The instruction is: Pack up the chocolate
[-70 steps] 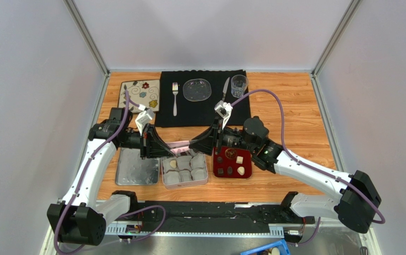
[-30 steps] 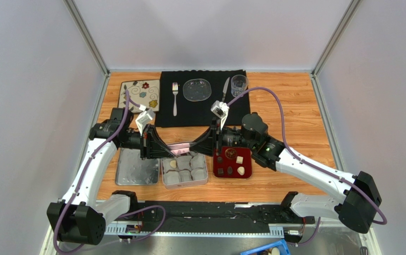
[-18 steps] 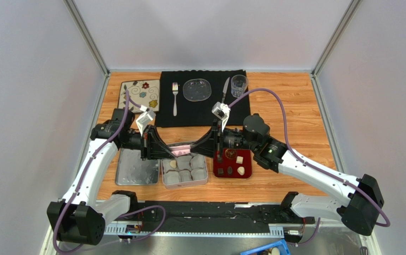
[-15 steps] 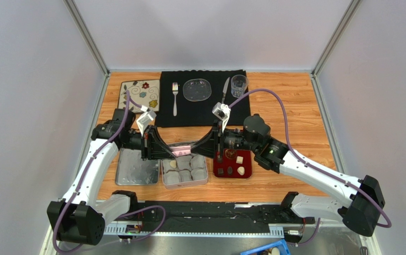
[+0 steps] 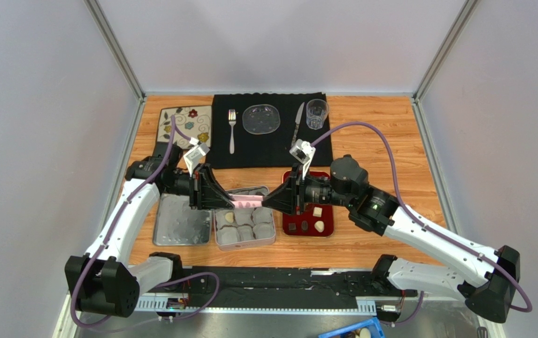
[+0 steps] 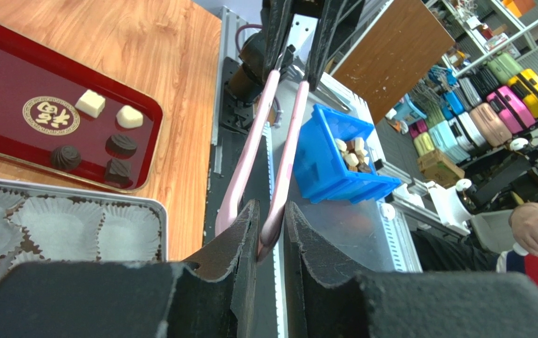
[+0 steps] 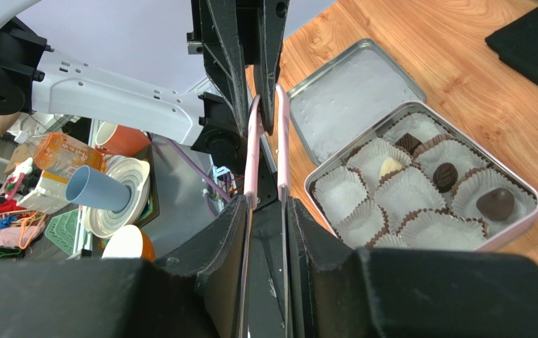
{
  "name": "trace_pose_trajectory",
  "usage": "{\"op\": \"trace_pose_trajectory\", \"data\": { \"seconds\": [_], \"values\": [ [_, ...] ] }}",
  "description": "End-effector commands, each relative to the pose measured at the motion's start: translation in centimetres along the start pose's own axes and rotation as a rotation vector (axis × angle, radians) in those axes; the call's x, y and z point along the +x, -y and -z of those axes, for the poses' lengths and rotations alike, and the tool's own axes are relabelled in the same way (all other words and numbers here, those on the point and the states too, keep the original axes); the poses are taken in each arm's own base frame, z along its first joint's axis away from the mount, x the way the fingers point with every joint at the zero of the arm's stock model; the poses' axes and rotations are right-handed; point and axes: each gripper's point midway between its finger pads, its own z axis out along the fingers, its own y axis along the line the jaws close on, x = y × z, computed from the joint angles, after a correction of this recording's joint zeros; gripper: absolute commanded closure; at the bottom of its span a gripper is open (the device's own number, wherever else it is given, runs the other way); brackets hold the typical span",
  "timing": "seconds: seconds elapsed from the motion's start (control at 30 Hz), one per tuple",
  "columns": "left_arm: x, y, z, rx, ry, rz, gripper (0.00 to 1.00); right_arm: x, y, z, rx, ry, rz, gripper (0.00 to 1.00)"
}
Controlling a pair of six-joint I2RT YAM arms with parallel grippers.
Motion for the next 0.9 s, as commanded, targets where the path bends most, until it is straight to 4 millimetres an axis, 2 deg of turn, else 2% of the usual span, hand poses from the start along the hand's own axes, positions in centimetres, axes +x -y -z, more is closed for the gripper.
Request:
{"op": "trace_pose_trajectory", "data": {
  "seconds": [0.0,0.1,0.2,0.23,0.3,0.33,0.37,0.5,0.53,0.63,0.67,0.73,0.87],
  "values": [
    [-2.0,2.1,0.2,0.140,0.121,0.003,0.75,-3.0,-1.7,1.8,-0.012,0.089,0.055,0.93],
    [-1.9,2.2,0.2,0.138,0.120,0.000,0.74,-3.3,-1.8,1.6,-0.015,0.099,0.050,0.93],
    [-2.0,2.3,0.2,0.133,0.114,-0.003,0.71,-3.4,-1.0,1.7,0.039,0.099,0.041,0.94],
    [-2.1,2.2,0.2,0.128,0.110,-0.005,0.68,-4.0,-0.3,1.9,0.088,0.120,0.047,0.94],
    [-2.3,1.8,0.4,0.089,0.091,-0.006,0.65,-3.4,0.9,2.2,0.155,0.096,0.041,0.94],
    [-2.4,1.4,0.5,0.072,0.087,-0.012,0.54,-3.7,1.5,2.6,0.196,0.106,0.052,0.94],
    [-2.6,1.0,0.7,0.047,0.082,0.000,0.54,-3.4,1.9,2.9,0.226,0.092,0.048,0.95],
    [-3.1,-2.0,2.0,-0.099,0.075,0.026,0.46,-3.1,3.2,4.7,0.336,0.078,0.055,0.98],
    [-3.6,-3.2,2.7,-0.157,0.086,0.018,0.39,-3.3,3.8,5.3,0.381,0.085,0.057,0.99],
    [-3.3,-6.1,4.2,-0.340,0.080,-0.029,0.37,-2.8,5.7,7.2,0.525,0.058,0.056,1.00],
    [-2.9,-7.1,4.7,-0.413,0.065,-0.045,0.37,-2.0,6.4,7.9,0.575,0.024,0.042,1.00],
    [-2.5,-7.7,5.1,-0.469,0.051,-0.081,0.36,-2.1,7.5,9.0,0.660,0.028,0.038,1.00],
    [-1.0,-9.8,6.1,-0.583,0.023,-0.042,0.36,-0.1,9.6,10.8,0.810,-0.045,0.002,1.00]
  ]
}}
